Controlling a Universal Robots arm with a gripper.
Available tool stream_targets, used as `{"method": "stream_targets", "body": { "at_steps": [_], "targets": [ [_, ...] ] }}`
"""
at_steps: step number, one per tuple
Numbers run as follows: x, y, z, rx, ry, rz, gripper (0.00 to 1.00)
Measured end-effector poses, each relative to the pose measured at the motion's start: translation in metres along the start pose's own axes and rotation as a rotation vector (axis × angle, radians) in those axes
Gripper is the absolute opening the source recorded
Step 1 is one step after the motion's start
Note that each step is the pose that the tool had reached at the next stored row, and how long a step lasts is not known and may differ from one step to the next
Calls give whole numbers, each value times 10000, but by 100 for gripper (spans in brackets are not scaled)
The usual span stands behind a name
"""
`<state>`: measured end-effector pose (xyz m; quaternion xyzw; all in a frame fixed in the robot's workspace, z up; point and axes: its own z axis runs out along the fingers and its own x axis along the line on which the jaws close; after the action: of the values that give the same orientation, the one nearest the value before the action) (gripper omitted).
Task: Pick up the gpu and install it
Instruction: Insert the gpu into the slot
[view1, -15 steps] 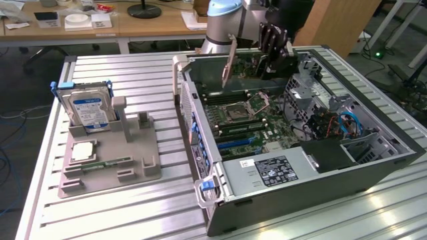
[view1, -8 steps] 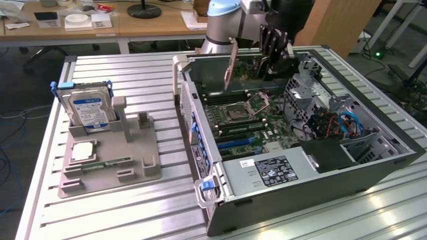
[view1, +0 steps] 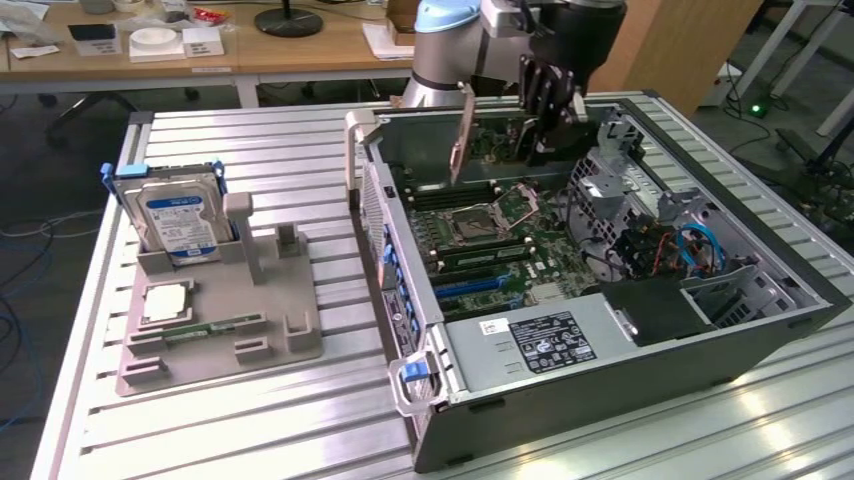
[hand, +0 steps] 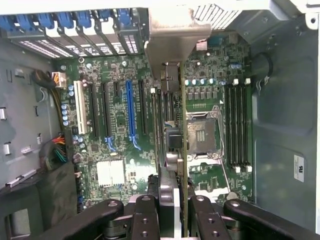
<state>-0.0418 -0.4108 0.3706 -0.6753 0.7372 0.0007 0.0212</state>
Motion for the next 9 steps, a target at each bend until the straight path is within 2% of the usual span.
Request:
{"method": "stream_targets", "body": {
  "at_steps": [2, 5, 7, 9],
  "targets": [
    [1, 1, 29, 37, 1, 0, 29],
    [1, 13, 67, 125, 22, -3, 29],
    [14, 13, 102, 126, 21, -5, 29],
    [79, 8, 133, 126, 20, -4, 29]
  ]
}}
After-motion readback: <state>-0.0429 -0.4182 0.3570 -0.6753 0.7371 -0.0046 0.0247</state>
